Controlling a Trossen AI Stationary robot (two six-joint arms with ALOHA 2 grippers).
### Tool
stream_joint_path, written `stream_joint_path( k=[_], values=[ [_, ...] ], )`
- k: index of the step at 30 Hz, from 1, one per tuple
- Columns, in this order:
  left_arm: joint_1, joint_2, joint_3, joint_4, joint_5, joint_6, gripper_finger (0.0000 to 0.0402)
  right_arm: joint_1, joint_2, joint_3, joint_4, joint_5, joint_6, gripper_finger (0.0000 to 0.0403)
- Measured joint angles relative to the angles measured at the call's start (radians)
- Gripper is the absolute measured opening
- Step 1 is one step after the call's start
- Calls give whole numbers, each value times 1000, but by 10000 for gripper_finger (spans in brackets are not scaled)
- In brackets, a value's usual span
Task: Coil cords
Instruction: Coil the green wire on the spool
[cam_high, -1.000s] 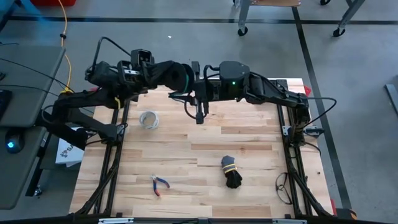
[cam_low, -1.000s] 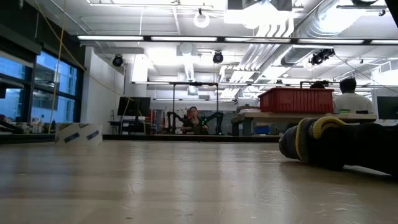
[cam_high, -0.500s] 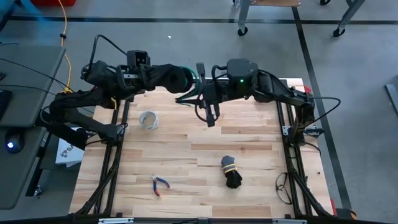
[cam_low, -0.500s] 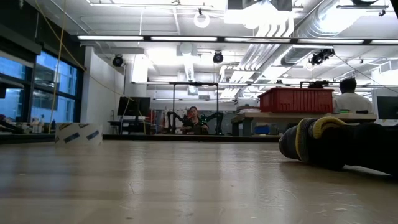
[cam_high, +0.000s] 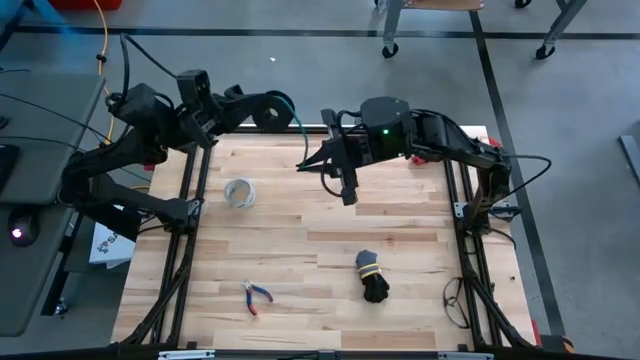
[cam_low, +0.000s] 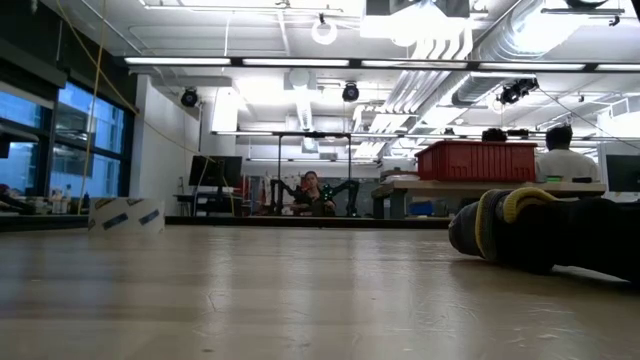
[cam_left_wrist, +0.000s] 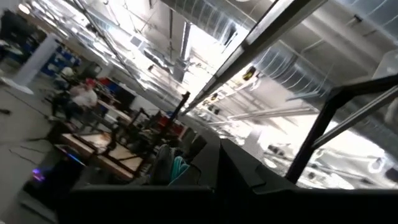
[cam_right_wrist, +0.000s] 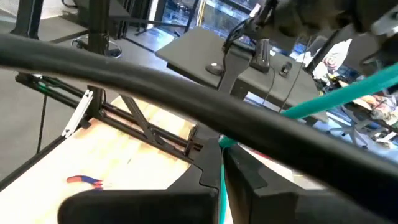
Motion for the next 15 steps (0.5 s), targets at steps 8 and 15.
stream_joint_path(
  k=[8, 15],
  values=[
    [18, -5, -1, 58, -12, 63, 0, -1, 23, 1, -58, 5, 16, 0],
    [18, -8, -2, 42, 24, 182, 0, -2, 22, 1, -58, 47, 83, 9]
  ],
)
